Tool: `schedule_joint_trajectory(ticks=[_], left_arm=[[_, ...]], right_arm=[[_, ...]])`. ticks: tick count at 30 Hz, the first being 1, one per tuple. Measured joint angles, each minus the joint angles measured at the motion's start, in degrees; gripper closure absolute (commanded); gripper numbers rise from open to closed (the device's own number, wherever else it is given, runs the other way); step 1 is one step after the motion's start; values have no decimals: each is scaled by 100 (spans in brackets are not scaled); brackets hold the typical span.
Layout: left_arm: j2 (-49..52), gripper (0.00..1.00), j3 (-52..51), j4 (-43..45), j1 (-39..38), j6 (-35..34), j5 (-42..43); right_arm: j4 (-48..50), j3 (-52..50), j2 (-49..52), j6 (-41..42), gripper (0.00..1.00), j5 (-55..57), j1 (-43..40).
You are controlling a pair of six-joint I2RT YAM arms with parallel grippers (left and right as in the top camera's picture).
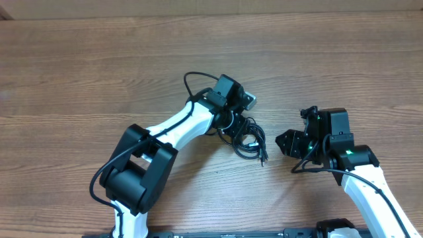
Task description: Untangle cables
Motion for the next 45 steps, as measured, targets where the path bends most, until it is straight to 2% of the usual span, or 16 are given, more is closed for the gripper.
schedule_joint_trajectory(ticks=[12, 13, 16, 18, 23, 27, 33, 41, 42, 43, 45], left_arm=[[92, 62, 9, 72, -66, -2, -131], [129, 69, 13, 79, -76, -2, -151], [219, 80, 39, 138, -140, 7, -247], [258, 95, 57, 203, -162, -7, -271], [304, 96, 210, 179, -188, -4, -278], [382, 96, 555, -114, -221, -4, -197], [382, 96, 1233, -560, -289, -4, 116], [382, 96, 1290, -693, -535, -2, 431], [382, 96, 1290, -693, -562, -2, 439], [382, 96, 1290, -693, -564, -2, 455], [382, 96, 1290, -693, -599, -2, 459]], right_arm=[[-70, 0, 0, -7, 37, 15, 0], [-70, 0, 0, -4, 37, 15, 0], [-74, 0, 0, 0, 40, 17, 0], [-72, 0, 0, -7, 44, 17, 0], [-74, 0, 0, -7, 47, 245, 0], [-74, 0, 0, -11, 53, 350, 0], [-7, 0, 116, -7, 55, 389, 0], [328, 0, 684, -2, 66, 402, 0], [337, 0, 723, 0, 69, 402, 0], [332, 0, 754, -9, 82, 404, 0], [323, 0, 767, 13, 92, 435, 0]])
